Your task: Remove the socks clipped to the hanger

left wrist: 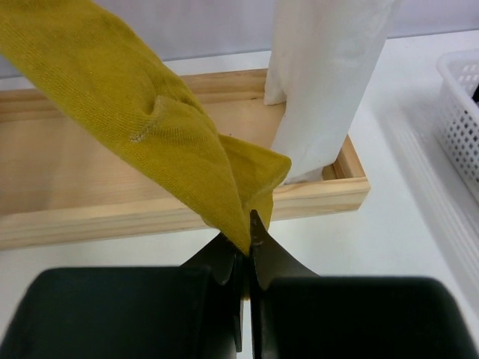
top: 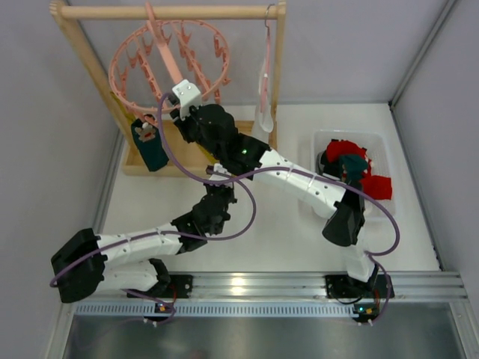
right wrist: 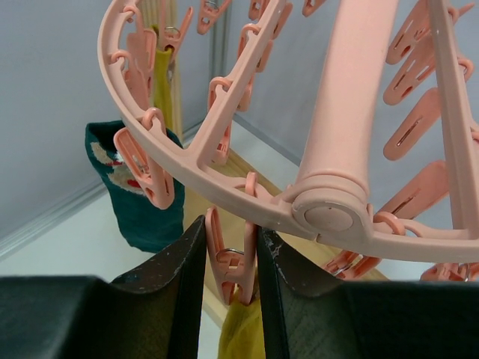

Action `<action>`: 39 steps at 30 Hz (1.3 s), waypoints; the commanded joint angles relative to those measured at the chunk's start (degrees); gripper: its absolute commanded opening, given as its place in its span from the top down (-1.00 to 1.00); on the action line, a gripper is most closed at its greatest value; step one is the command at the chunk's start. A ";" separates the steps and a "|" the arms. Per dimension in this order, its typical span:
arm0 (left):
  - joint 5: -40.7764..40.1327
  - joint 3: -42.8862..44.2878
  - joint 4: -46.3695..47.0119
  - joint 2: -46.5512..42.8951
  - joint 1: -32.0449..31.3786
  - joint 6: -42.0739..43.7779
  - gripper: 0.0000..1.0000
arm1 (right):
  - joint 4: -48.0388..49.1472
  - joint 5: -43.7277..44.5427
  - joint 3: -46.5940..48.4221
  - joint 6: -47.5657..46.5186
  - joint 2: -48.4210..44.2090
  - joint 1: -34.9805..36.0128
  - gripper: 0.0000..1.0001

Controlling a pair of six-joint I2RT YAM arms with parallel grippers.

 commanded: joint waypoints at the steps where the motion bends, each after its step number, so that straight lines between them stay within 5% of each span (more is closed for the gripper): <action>1: 2.54 -1.33 -1.22 -4.72 -0.32 -5.36 1.00 | 2.74 -1.34 -0.33 1.27 -3.33 -0.30 0.88; 19: 9.92 -5.47 -22.04 -20.80 -1.20 -20.58 1.00 | 3.44 -1.69 -2.35 3.73 -5.08 -0.83 0.80; 28: 13.60 -0.99 -39.62 -30.12 -1.20 -23.91 1.00 | 4.76 -4.06 -9.02 5.05 -10.53 -0.74 -0.06; 32: 18.78 -0.37 -41.65 -32.50 -1.20 -23.83 1.00 | 6.69 -5.20 -15.08 6.46 -15.27 -0.74 -0.71; 39: 30.56 2.44 -41.74 -35.40 -1.20 -20.23 1.00 | 7.40 -7.93 -26.51 9.53 -27.57 -0.30 -0.99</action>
